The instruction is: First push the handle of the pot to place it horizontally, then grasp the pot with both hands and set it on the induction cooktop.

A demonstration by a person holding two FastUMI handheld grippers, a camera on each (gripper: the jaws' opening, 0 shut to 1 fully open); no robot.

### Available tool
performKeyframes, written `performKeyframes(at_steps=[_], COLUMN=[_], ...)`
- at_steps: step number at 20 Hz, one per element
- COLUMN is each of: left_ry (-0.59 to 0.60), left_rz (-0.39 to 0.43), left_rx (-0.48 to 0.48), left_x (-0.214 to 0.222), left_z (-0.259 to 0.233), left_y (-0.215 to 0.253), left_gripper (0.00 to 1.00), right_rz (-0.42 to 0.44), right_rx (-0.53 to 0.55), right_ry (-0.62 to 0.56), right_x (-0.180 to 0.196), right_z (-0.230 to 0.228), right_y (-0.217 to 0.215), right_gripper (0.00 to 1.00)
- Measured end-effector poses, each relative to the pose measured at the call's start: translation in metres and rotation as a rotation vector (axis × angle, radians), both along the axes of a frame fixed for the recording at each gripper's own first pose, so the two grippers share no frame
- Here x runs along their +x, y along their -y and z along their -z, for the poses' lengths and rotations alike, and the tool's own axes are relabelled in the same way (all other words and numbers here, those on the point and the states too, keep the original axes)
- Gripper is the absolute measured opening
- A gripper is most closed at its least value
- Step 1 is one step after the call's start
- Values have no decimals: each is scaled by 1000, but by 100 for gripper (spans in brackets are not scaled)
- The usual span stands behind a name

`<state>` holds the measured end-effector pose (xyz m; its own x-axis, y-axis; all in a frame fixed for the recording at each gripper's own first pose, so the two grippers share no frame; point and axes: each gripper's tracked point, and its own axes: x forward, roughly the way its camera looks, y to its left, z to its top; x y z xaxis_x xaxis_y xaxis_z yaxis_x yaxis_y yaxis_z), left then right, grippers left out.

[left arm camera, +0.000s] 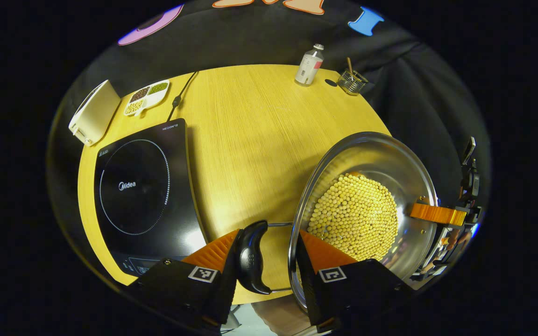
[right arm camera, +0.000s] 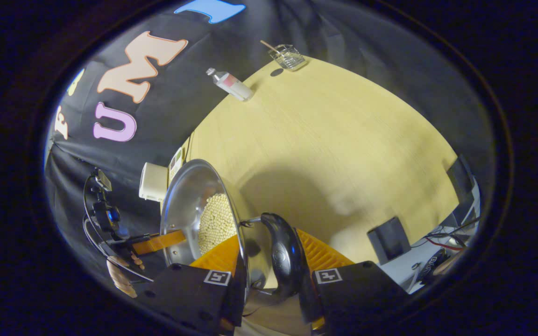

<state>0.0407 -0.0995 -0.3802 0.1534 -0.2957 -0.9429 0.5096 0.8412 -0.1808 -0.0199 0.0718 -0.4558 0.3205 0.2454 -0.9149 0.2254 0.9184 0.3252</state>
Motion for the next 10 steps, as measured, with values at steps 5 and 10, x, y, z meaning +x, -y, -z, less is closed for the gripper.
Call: performKeyframes(at_steps=[5,10], left_ry=[2,15], left_rz=[62,74], left_rx=[-27,-33], left_x=[21,43], left_z=[-7,-12], left_y=[-43,-95], left_gripper=[64,64], right_rz=[54,57], right_rx=[-26,-31], right_ry=[15,18], right_x=[-20,-28], right_z=[-9,-2], right_y=[-47,-107], right_gripper=[50,50])
